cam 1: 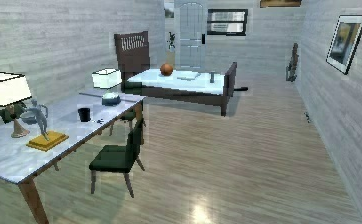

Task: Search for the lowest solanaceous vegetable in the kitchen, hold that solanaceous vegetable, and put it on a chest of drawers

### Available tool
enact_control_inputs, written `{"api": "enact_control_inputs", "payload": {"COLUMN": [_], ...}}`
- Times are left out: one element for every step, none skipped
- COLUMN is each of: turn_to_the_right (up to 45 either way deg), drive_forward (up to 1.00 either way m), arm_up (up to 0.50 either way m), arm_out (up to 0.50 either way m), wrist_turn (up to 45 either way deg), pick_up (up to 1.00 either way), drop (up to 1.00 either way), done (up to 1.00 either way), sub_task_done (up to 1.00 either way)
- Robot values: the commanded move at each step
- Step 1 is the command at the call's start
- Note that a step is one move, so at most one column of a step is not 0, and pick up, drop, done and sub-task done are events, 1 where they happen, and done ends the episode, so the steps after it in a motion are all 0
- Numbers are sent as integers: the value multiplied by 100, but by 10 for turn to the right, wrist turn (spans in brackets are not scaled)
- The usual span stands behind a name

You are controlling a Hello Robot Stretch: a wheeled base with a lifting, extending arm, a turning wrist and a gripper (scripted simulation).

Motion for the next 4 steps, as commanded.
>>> {"api": "enact_control_inputs", "payload": {"turn_to_the_right": [0,0,0,0], "drive_forward": [0,0,0,0], "arm_up": [0,-12,0,0], "arm_out": [0,0,0,-10], "wrist_turn": [360,0,0,0], "pick_up": [0,0,0,0], "drop": [0,0,100,0], "done": [0,0,0,0], "sub_task_done": [0,0,0,0]}}
